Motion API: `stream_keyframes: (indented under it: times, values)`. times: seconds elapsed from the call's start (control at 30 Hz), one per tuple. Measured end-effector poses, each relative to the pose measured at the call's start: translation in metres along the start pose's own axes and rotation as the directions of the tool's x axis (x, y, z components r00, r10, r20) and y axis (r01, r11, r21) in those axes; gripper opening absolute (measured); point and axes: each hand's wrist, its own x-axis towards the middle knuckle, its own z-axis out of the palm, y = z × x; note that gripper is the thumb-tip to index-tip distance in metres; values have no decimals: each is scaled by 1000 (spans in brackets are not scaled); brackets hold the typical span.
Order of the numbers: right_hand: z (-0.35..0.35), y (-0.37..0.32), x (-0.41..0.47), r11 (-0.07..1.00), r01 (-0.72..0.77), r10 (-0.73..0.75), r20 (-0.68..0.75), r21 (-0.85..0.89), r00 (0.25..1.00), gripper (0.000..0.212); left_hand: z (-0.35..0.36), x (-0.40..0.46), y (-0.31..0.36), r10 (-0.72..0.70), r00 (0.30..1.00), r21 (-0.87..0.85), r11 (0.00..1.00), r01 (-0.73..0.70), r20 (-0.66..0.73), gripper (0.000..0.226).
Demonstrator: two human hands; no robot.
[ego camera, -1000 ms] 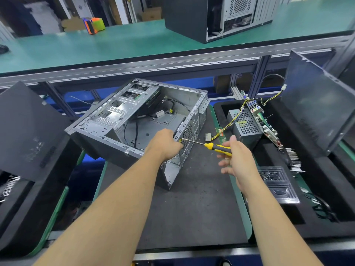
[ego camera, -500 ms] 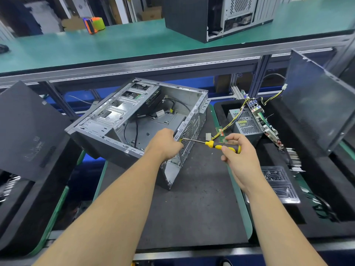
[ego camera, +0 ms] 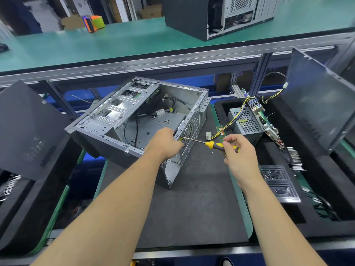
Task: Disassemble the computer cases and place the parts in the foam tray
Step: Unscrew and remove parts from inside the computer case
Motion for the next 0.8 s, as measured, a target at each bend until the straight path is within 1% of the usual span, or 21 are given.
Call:
stream_keyframes:
  times: [0.07,0.17,0.23,0.27,0.33,0.37,0.43,0.47,0.5,0.6,0.67,0.8]
  values:
    - [-1,-1,0,999,32,-32,3,23,999,26,0,0,0,-3,1000,5,1000,3,0,16]
    - [-3,-4,1,997,26,-26,-3,67,1000,35,0,1,0,-7,1000,12,1000,7,-2,17]
    - [-3,-5,1,993,8,-10,9,121,1000,35,0,1,0,-8,1000,12,1000,8,0,18]
    - [-2,-5,2,985,-12,7,28,172,1000,31,0,1,0,-9,1000,11,1000,9,0,18]
    - [0,-7,3,965,-91,76,68,245,995,12,1,1,0,-11,1000,9,1000,11,-3,17]
    - [0,-8,3,962,-150,136,75,226,988,9,0,0,0,-11,1000,9,1000,11,-5,16]
    - [0,-8,5,956,-270,262,80,116,962,27,0,0,0,-10,1000,7,1000,10,-4,16]
    - [0,-8,6,952,-295,289,75,78,954,33,0,0,0,-11,1000,7,1000,11,-3,16]
    - [-1,-7,6,957,-285,281,65,62,958,33,0,0,0,-11,1000,5,1000,11,-3,16]
    - [-3,-7,4,989,-138,136,43,43,990,21,0,0,0,-13,1000,6,1000,13,-3,17]
    - [-5,-7,3,998,-55,54,51,14,997,17,0,-1,1,-15,1000,12,1000,15,-2,17]
    - [-9,-9,5,999,-31,27,85,40,996,33,0,-1,1,-14,1000,9,1000,14,5,17]
